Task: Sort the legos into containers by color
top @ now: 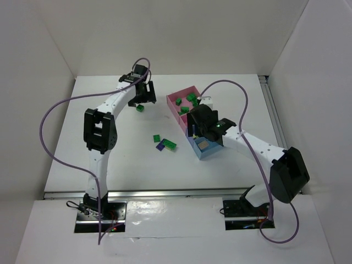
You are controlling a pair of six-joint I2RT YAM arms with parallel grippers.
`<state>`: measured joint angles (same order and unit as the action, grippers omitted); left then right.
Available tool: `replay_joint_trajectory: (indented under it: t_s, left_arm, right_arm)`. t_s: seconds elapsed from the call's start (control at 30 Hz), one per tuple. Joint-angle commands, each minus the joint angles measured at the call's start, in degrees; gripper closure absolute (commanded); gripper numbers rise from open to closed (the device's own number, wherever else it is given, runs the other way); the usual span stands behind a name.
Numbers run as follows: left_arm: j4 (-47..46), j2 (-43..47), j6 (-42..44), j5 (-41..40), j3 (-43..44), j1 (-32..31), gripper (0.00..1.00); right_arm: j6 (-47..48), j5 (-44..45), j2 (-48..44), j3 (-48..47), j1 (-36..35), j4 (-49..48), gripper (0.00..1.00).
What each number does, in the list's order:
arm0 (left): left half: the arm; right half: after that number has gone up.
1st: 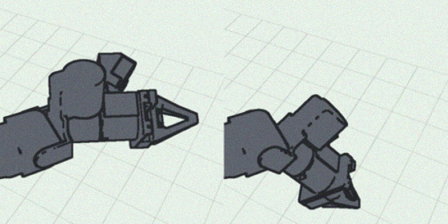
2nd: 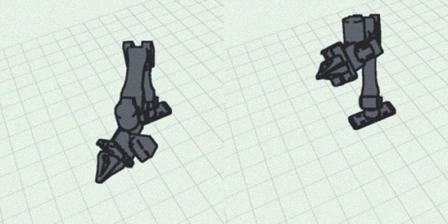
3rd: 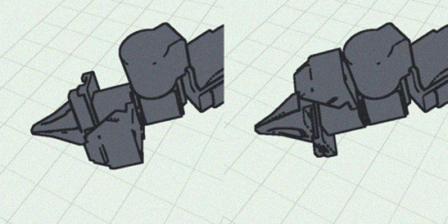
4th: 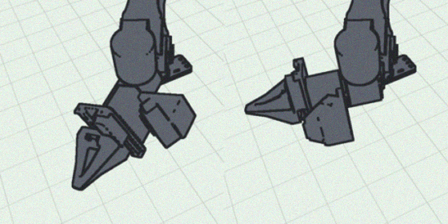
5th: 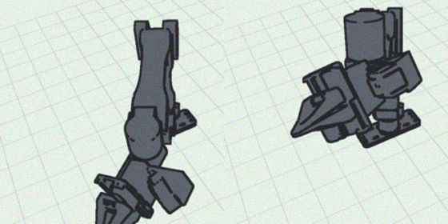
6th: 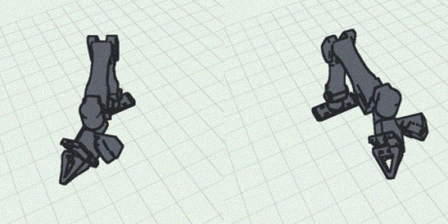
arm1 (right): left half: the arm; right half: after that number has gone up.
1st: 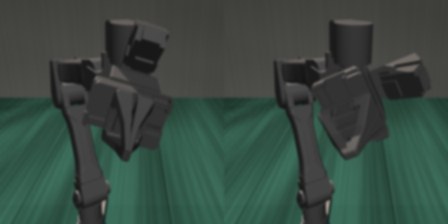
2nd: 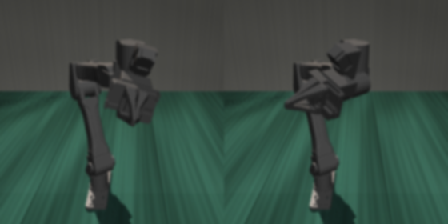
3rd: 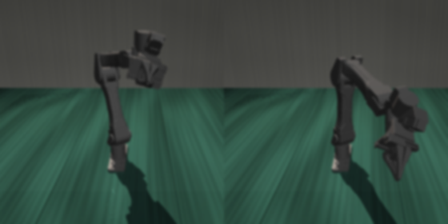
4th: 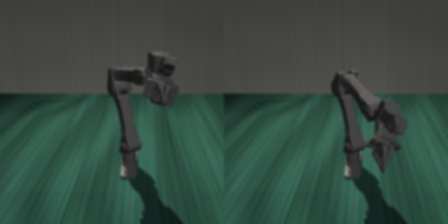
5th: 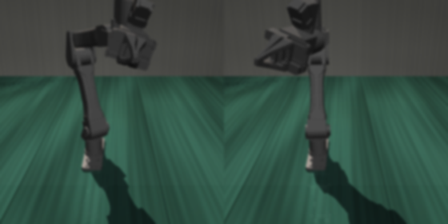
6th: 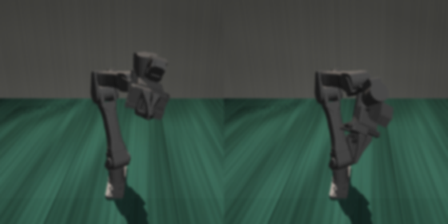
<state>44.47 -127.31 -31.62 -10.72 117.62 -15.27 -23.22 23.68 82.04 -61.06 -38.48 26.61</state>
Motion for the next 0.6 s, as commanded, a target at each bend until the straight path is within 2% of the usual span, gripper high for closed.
replay_joint_trajectory:
  t_s: [0.0, 0.17, 0.23, 0.5, 0.57]
  left_arm:
    - [1.9, -1.3, 2.4, -6.8, 0.1, 0.8, 0.0]
    - [1.9, -4.2, 3.1, -8.4, 0.1, 1.9, 0.0]
    - [0.8, -5.8, 4.7, -6.9, 0.1, 2.6, 0.04]
    - [-4.7, -10.2, 16.8, -2.6, 1.4, 2.6, 0.06]
    - [-7.2, -10.2, 18.9, -1.3, 0.9, 2.6, 0.11]
  right_arm:
    - [0.5, -0.7, 1.5, -2.8, -0.5, -1.4, 0.13]
    - [0.5, -0.7, 2.2, -3.3, -0.5, -1.4, 0.12]
    - [0.5, -1.3, 2.8, -3.8, -0.5, -1.4, 0.12]
    - [1.0, -1.3, 4.4, -3.8, -0.5, -0.8, 0.12]
    - [1.0, -1.3, 5.1, -3.8, -0.5, -0.8, 0.12]
